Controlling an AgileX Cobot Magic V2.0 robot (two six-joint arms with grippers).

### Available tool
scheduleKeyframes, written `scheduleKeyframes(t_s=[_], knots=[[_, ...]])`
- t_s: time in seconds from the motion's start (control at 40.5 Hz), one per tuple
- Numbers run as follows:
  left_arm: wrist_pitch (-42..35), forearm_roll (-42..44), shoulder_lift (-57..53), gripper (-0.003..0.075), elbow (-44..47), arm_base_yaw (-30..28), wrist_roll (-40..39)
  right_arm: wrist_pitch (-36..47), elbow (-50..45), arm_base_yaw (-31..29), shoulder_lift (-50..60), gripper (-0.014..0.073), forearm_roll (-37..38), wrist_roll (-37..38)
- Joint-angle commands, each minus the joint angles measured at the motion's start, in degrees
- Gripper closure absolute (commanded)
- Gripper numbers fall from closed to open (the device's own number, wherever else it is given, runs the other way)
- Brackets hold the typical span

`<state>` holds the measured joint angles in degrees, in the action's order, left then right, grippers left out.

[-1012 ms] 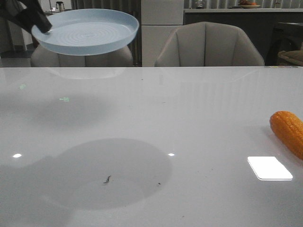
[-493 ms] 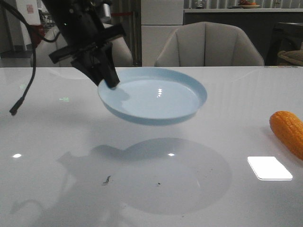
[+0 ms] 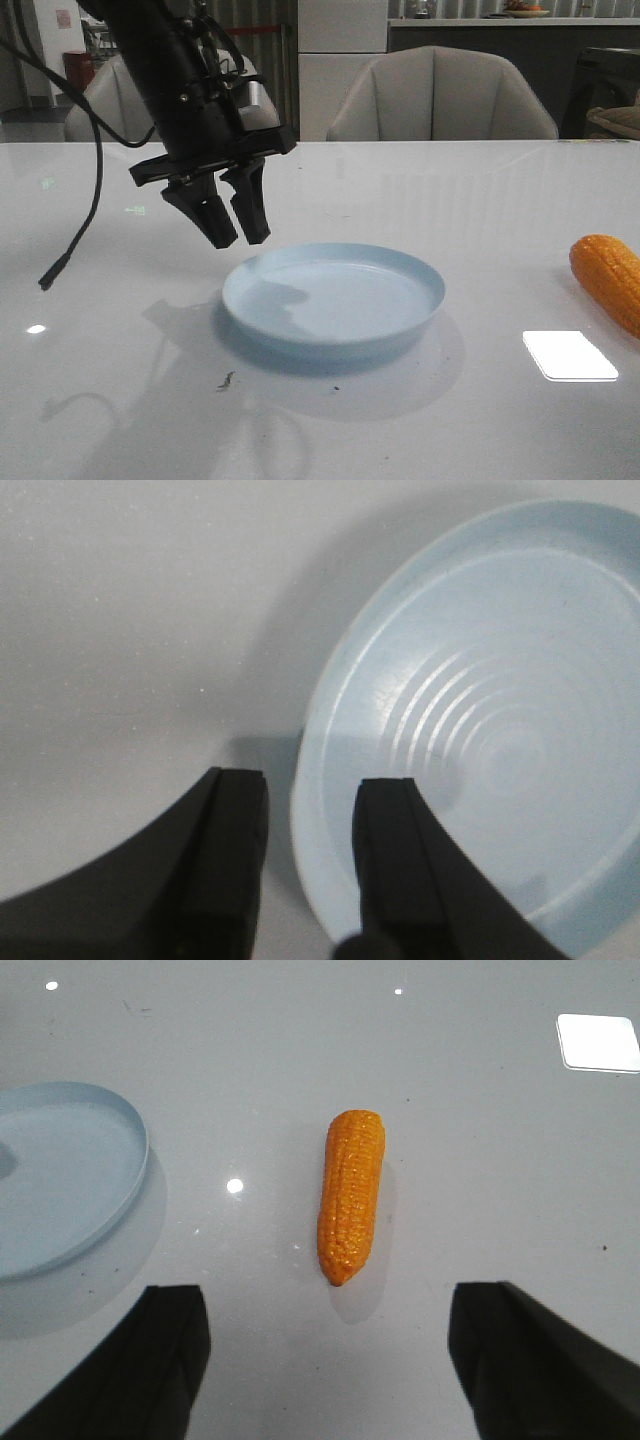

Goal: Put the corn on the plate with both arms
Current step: 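Release the plate and raise the left gripper away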

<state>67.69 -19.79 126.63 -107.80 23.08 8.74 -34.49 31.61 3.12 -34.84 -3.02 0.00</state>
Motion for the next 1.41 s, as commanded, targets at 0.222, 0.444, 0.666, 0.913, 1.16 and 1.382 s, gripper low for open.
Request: scheduleKeyframes(t_s=[0.222,0.444,0.666,0.913,1.16,1.382], knots=[[-0.35,1.95,-6.04,0.0405,-14.77,-2.00,0.31,3.41,1.60,0.11,-0.33,-0.0009,-0.19,0.00],[-5.84,9.50,-12.76,0.0405,-18.60,-5.58,-1.66,3.08,1.60,0.11,-0.33,-0.0009,-0.19,0.00],[-9.39,12.35,-20.94,0.0405,-17.33,-9.56,-1.66,2.97,1.60,0.11,-0.33,-0.0009,-0.19,0.00],[-18.46,14.41,-31.65,0.0405,-3.13,-13.14,-1.55,3.03,1.60,0.11,-0.33,-0.0009,-0.19,0.00],[-42.58,15.19,-49.42,0.0405,31.76,-13.65,-1.55,2.97,1.60,0.11,-0.33,-0.0009,-0.19,0.00],[-55.62,16.18,-66.20,0.0405,58.91,-15.91,-1.55,2.97,1.60,0.05,-0.33,-0.0009,-0.19,0.00]])
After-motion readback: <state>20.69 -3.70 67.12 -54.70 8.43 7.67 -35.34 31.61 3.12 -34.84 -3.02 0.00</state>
